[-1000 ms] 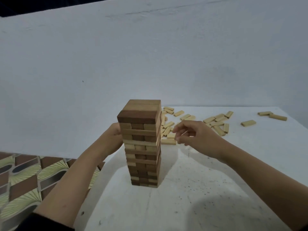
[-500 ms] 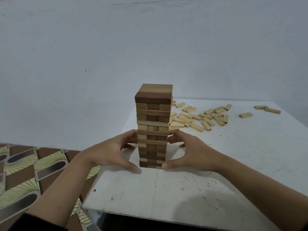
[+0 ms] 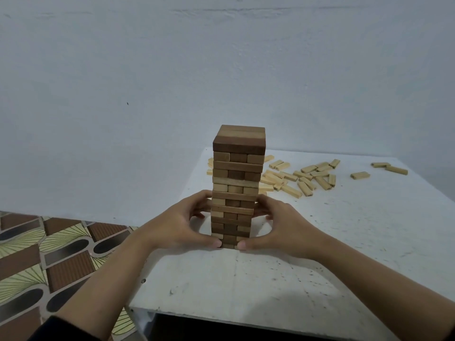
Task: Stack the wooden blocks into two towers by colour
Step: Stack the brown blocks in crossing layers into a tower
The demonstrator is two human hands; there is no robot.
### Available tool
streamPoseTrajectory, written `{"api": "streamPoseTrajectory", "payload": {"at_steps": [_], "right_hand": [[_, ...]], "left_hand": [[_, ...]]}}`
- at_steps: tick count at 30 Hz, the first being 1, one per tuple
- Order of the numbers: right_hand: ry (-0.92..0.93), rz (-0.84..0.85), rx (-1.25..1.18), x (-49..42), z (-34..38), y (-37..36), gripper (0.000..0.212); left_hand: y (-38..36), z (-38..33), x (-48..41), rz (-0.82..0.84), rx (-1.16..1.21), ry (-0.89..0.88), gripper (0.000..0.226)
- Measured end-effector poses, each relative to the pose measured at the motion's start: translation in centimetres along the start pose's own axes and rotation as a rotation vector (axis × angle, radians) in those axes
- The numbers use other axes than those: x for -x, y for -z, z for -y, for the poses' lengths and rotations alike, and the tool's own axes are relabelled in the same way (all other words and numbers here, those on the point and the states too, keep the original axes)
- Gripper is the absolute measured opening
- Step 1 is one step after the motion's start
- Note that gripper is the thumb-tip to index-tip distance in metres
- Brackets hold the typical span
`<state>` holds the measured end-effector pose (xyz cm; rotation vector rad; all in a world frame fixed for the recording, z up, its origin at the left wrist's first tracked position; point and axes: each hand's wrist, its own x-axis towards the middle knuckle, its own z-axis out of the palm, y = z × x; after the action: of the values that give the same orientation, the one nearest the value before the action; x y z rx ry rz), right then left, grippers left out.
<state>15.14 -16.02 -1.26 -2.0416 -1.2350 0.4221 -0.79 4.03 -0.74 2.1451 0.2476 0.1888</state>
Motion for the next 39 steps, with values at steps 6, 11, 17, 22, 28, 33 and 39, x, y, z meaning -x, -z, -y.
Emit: {"api": "streamPoseTrajectory", "payload": {"at_steps": [6, 11, 17, 22, 28, 33, 39], "right_hand": [[-0.026, 0.007, -0.003, -0.2, 0.1, 0.0, 0.083], [-0.032, 0.026, -0.018, -0.2, 0.3, 0.1, 0.084], [-0.039, 0.017, 0.036, 0.2, 0.7, 0.2, 0.083], [-0.023, -0.012, 0.065, 0.6, 0.9, -0.3, 0.086], [-0.026, -0.031, 0.069, 0.6, 1.2, -0.6, 0.085], [-0.019, -0.04, 0.07, 0.7, 1.3, -0.7, 0.082], [-0.01, -0.04, 0.075, 0.3, 1.1, -0.9, 0.086]], "left_hand": [[0.0, 0.4, -0.3, 0.033, 0.068, -0.016, 0.074], [0.1, 0.4, -0.4, 0.048, 0.094, -0.014, 0.072], [0.1, 0.9, -0.7, 0.043, 0.046, -0.01, 0.078], [-0.4, 0.9, -0.9, 0.047, 0.043, -0.036, 0.082], [-0.6, 0.4, -1.0, 0.058, 0.035, -0.062, 0.081], [-0.7, 1.0, -1.2, 0.023, 0.032, -0.065, 0.082], [-0.7, 0.7, -1.2, 0.011, -0.014, -0.079, 0.08]]}}
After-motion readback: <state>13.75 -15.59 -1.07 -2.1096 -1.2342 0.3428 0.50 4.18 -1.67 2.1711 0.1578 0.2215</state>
